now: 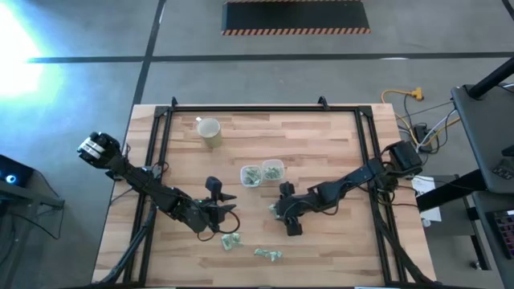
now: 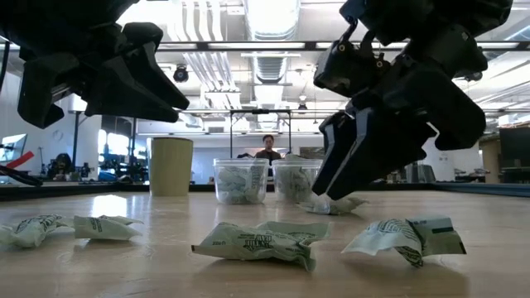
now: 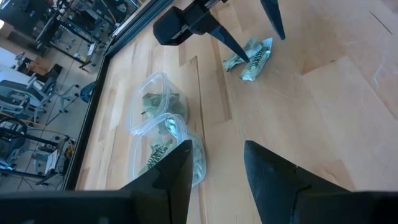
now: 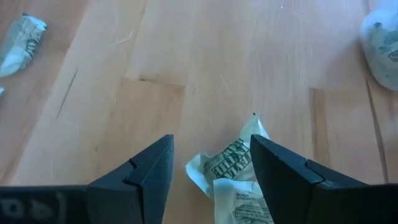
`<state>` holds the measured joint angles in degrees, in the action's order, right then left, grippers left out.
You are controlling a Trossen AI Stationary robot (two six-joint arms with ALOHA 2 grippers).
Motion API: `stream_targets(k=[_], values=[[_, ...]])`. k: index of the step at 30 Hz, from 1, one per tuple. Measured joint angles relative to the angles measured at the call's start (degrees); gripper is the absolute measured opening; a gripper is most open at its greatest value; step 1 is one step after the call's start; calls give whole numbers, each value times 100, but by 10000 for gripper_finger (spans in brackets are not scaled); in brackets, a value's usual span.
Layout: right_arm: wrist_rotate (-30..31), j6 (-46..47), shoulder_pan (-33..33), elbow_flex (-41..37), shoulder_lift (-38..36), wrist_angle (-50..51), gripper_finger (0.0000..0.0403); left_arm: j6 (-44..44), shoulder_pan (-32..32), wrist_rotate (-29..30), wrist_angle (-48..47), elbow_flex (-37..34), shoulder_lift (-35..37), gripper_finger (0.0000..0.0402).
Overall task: Pick and place items into bin
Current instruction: Put the stevia packet into the right transparent bin
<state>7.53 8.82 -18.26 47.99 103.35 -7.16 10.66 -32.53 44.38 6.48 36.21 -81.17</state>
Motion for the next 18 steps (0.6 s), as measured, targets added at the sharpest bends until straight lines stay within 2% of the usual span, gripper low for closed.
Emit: stream_targets(k=[12, 18], values=[[168, -43, 0, 0, 0, 0, 203, 0, 0, 0, 0, 0, -1, 128], [164, -219, 6, 67, 431, -315, 203, 1, -1, -1, -12, -3, -4, 128]])
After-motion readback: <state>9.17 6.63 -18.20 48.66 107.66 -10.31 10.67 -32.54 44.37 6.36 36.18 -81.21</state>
